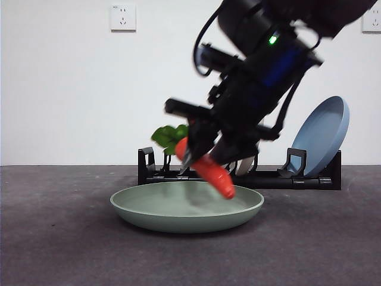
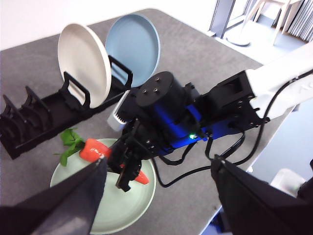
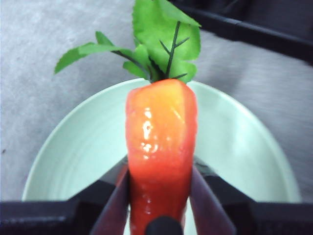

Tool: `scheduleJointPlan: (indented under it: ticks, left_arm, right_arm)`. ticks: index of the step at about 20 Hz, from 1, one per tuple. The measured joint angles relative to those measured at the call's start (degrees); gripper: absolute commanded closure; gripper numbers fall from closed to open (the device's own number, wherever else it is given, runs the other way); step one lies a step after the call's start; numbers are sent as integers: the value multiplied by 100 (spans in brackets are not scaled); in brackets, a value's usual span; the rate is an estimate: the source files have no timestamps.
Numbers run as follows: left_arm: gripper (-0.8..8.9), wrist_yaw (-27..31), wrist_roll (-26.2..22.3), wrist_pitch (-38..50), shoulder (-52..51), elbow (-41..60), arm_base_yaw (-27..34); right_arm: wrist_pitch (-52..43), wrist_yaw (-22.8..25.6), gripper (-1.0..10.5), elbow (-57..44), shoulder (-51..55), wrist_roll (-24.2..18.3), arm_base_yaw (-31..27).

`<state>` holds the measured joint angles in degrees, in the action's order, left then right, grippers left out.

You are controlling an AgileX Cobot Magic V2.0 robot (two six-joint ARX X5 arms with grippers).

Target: Take the green plate from the plate rack,put the plate on the table,take the carrot from the table,put the carrot in the plate

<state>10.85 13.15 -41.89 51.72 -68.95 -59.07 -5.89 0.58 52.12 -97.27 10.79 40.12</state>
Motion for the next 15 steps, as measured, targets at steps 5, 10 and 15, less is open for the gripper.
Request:
scheduleJointPlan:
  ticks: [5,10,15]
  left_arm:
    - [454,0,0,-76,0,0,0]
    - [454,0,0,-184,0,0,0]
    - [454,221,0,-313,0,0,0]
  right_arm:
    - [-273,63,962,0,-669,166,48]
    - [-315,90,539,0,-745,212,46]
    - [-131,90,442,0,-398,278,46]
